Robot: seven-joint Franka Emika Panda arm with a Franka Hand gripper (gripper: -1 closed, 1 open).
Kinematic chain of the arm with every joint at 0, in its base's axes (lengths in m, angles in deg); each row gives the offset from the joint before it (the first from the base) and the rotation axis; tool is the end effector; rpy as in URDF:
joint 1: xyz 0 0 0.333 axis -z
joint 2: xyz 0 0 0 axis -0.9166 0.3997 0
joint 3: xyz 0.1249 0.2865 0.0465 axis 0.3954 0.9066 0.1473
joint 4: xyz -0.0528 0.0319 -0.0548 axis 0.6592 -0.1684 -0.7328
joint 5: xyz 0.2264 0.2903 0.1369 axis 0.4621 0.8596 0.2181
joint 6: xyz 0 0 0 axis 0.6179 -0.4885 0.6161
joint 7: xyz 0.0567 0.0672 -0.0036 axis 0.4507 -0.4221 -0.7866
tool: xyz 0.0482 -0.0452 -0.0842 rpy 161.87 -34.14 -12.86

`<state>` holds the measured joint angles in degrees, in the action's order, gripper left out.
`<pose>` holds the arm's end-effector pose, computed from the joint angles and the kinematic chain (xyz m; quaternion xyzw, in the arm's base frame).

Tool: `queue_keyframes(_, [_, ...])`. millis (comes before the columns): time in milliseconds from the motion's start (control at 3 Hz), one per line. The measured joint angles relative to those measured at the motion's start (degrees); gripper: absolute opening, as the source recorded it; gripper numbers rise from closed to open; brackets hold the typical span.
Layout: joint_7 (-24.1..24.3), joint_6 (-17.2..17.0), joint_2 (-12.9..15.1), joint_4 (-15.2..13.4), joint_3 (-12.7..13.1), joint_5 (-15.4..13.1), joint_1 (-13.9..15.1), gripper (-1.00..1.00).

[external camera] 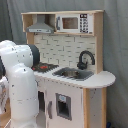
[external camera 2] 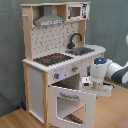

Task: Play with the kitchen

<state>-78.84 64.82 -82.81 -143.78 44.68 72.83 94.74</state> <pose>0.2154 0.4371 0.3112 0.7344 0.6710 0.0308 0.0972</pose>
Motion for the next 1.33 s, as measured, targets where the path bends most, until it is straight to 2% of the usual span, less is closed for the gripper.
queue_keyframes(333, [4.69, 0.87, -2.35, 0.48, -0.09, 0.00, 0.37, -1.00])
queue_keyframes(667, [5.04, 0.90, -2.48, 0.53, -0.11, 0.00, 0.38, 1.00])
queue_keyframes(1000, [5.36, 0.93, -2.62, 0.58, -0.14, 0.00, 0.40, 1.00])
queue_keyframes(1333, [10.08, 1.53, -5.37, 1.44, -1.89, 0.00, 0.73, 1.00])
